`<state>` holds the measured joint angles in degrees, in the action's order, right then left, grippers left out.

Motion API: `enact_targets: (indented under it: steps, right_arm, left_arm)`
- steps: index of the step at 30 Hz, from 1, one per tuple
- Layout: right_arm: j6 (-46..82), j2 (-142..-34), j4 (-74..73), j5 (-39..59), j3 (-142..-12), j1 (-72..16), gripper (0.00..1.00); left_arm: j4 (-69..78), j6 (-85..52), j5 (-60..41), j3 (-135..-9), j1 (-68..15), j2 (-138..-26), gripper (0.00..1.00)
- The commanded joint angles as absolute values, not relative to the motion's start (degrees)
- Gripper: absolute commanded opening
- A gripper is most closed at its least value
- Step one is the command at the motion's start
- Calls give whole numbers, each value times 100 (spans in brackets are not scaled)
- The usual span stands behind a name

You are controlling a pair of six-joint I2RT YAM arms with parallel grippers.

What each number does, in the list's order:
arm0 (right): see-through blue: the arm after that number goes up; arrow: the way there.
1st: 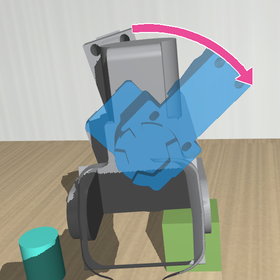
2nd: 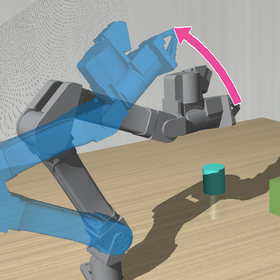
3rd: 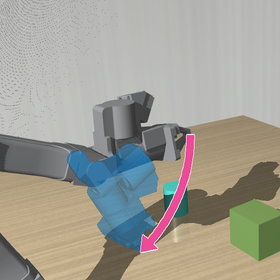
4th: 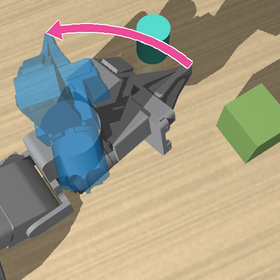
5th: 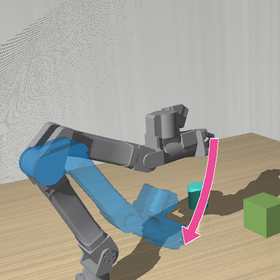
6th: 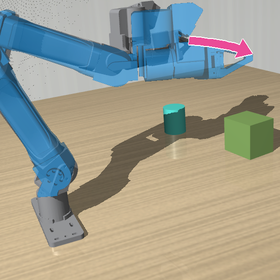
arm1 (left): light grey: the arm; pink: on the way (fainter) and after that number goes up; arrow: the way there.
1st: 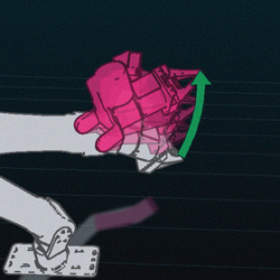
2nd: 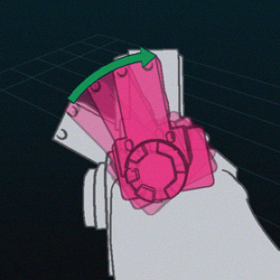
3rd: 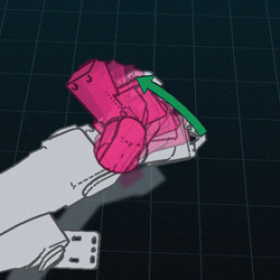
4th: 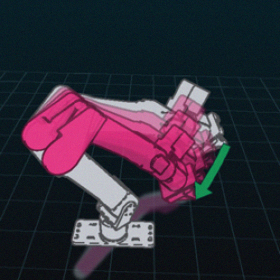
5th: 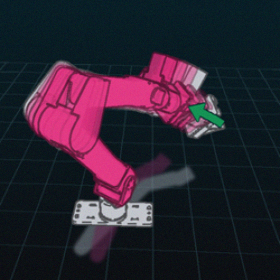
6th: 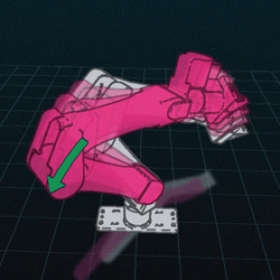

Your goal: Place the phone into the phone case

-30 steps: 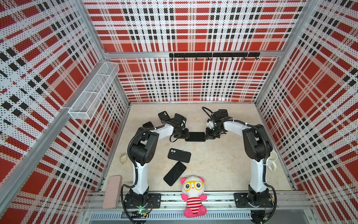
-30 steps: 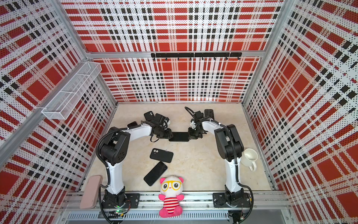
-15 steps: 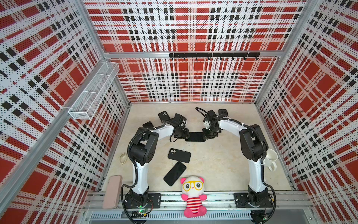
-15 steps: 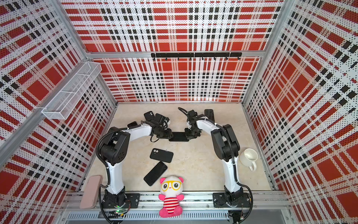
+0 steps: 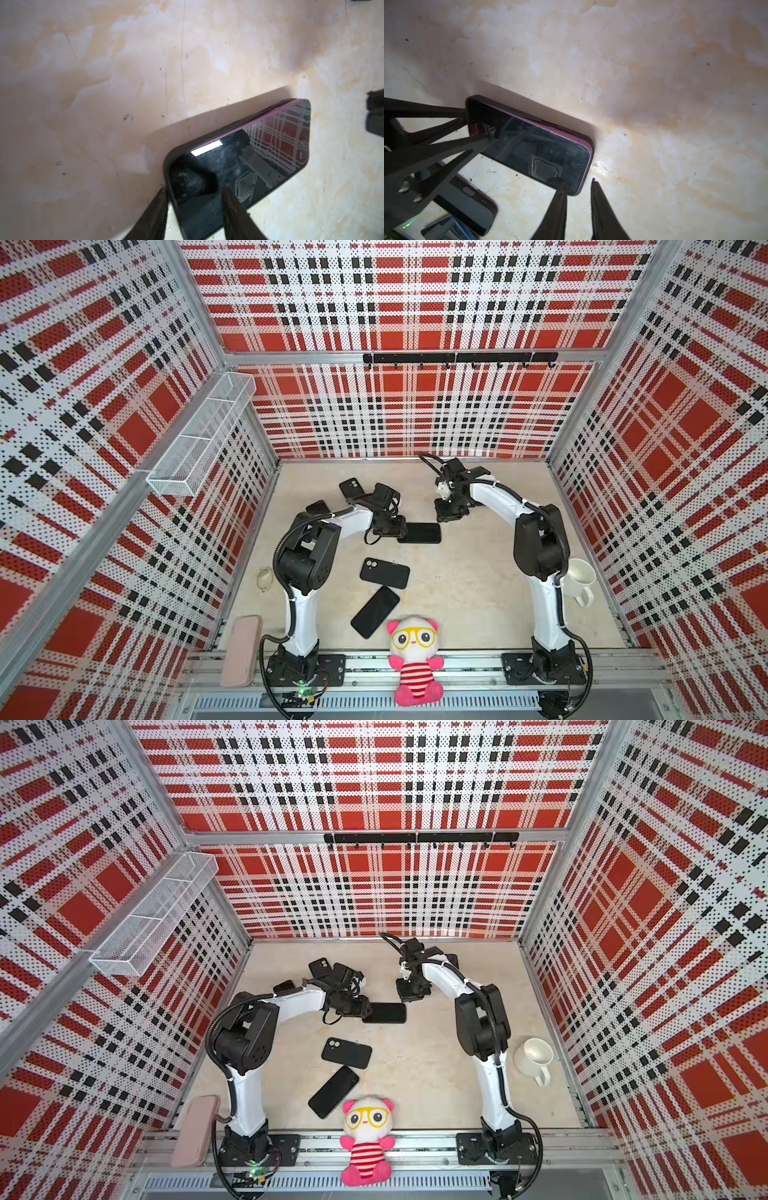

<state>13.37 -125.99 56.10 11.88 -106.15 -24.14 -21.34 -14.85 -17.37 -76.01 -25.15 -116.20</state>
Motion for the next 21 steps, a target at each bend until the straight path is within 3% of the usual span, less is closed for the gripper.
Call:
enact_targets:
  steps: [1, 21]
  right_arm:
    - [1170, -12851, 5678, 1359, -10723, -2382, 22]
    - [1085, -13745, 5625, 1212, -10631, -2350, 12]
  left_arm:
    - [-2215, -1418, -1696, -7515, -2461, -11593, 46]
    - [-2213, -1444, -1696, -7520, -2450, -11672, 39]
